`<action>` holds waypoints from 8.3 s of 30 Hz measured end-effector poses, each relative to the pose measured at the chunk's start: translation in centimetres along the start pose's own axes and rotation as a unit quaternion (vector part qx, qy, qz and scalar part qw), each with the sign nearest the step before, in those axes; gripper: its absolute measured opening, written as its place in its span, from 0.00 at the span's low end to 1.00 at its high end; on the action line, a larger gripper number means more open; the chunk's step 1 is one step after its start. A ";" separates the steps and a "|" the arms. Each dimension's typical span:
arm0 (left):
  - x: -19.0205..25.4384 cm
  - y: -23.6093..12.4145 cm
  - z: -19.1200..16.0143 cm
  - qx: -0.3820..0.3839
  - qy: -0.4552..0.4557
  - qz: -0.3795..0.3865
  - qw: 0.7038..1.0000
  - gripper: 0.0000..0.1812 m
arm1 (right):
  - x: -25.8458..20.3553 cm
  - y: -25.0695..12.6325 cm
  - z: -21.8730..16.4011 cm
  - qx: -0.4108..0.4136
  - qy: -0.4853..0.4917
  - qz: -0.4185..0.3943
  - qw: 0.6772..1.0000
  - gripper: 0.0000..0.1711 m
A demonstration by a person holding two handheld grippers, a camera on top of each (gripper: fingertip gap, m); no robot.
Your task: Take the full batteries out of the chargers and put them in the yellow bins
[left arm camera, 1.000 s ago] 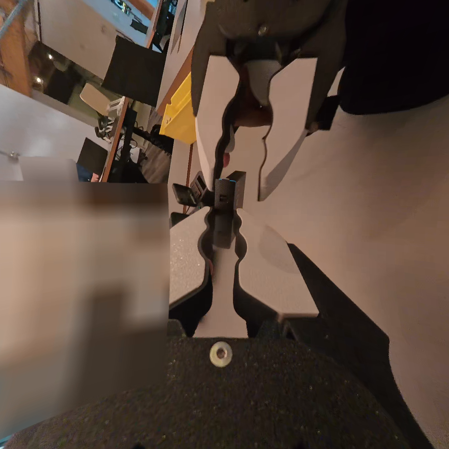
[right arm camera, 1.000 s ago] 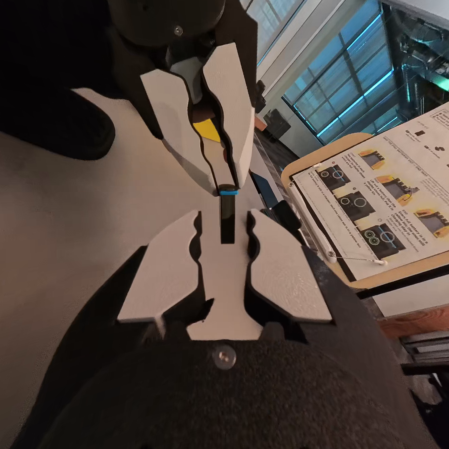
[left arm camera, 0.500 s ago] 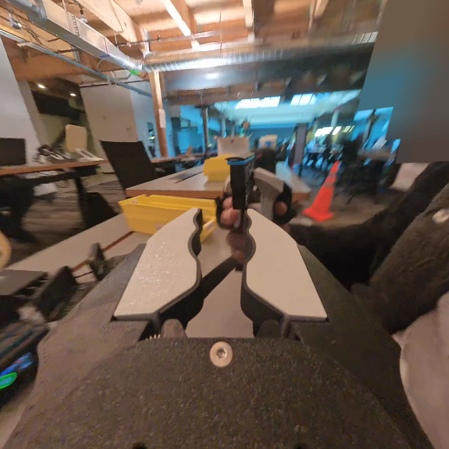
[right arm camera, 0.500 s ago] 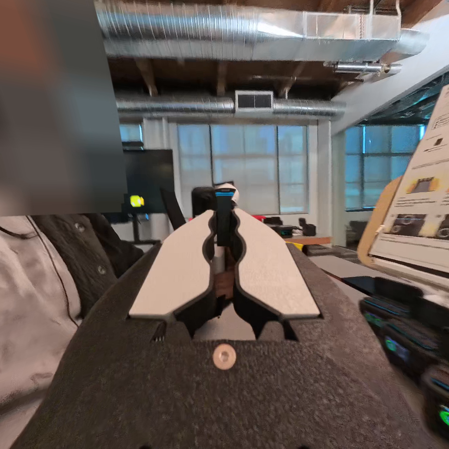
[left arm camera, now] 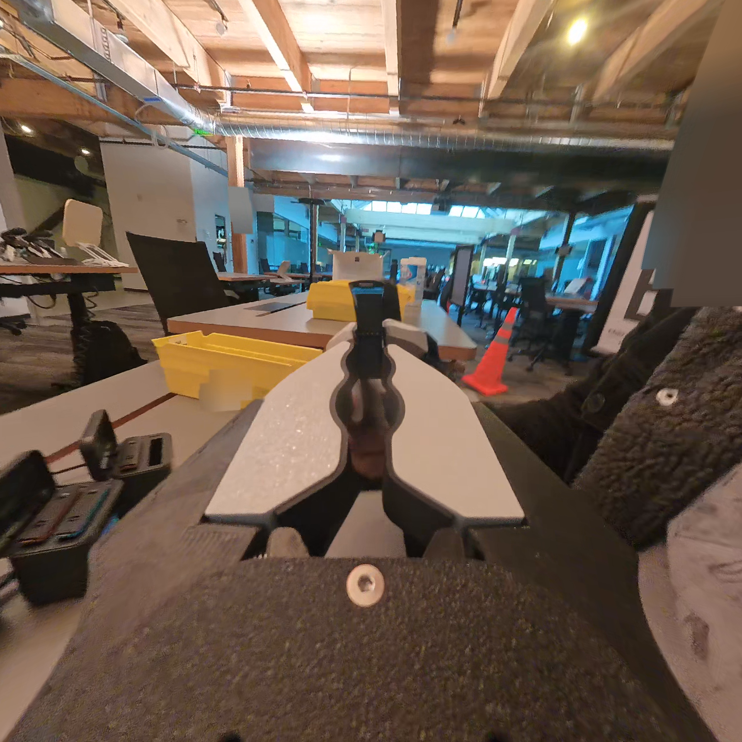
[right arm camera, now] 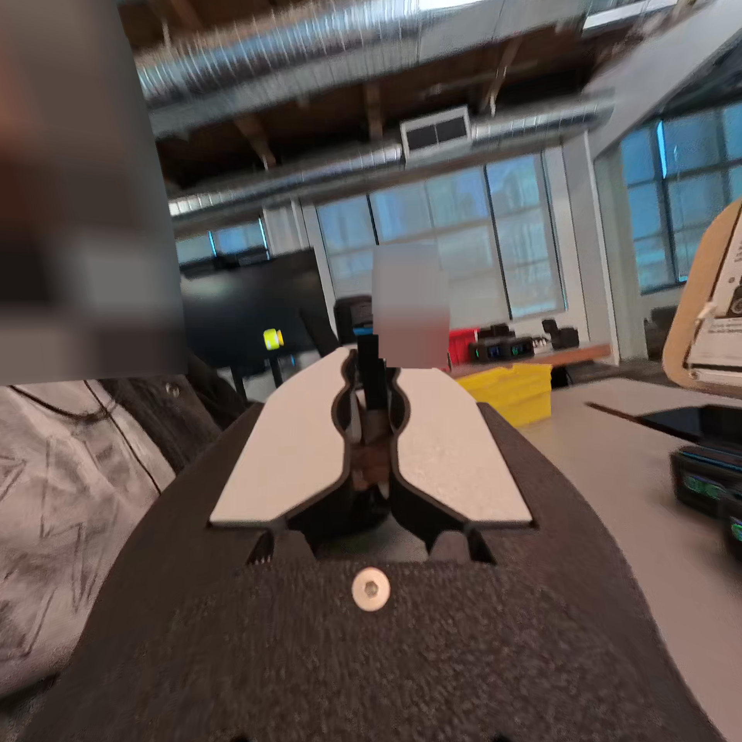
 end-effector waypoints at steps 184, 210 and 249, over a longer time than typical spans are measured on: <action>-10.5 -14.0 -3.1 -0.212 0.080 0.483 0.846 0.04 | 9.3 -6.1 1.0 -0.081 -0.246 -0.562 0.786 0.00; -25.5 -17.8 -7.0 -0.388 -0.132 0.195 0.891 0.39 | 9.4 -5.1 -0.1 -0.118 -0.242 -0.517 0.813 0.00; -19.9 -22.0 -3.8 -0.384 -0.120 0.266 0.876 0.42 | 9.4 -4.6 -0.9 -0.154 -0.252 -0.495 0.817 0.00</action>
Point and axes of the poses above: each gripper's, where its closed fingertips meet, y out along the fingers, z out of its top, x = y × z across the jaws, the point moved 10 cm from there along -y, back along the fingers, and after that the axes turned 15 degrees about -z, right-handed, at the moved point
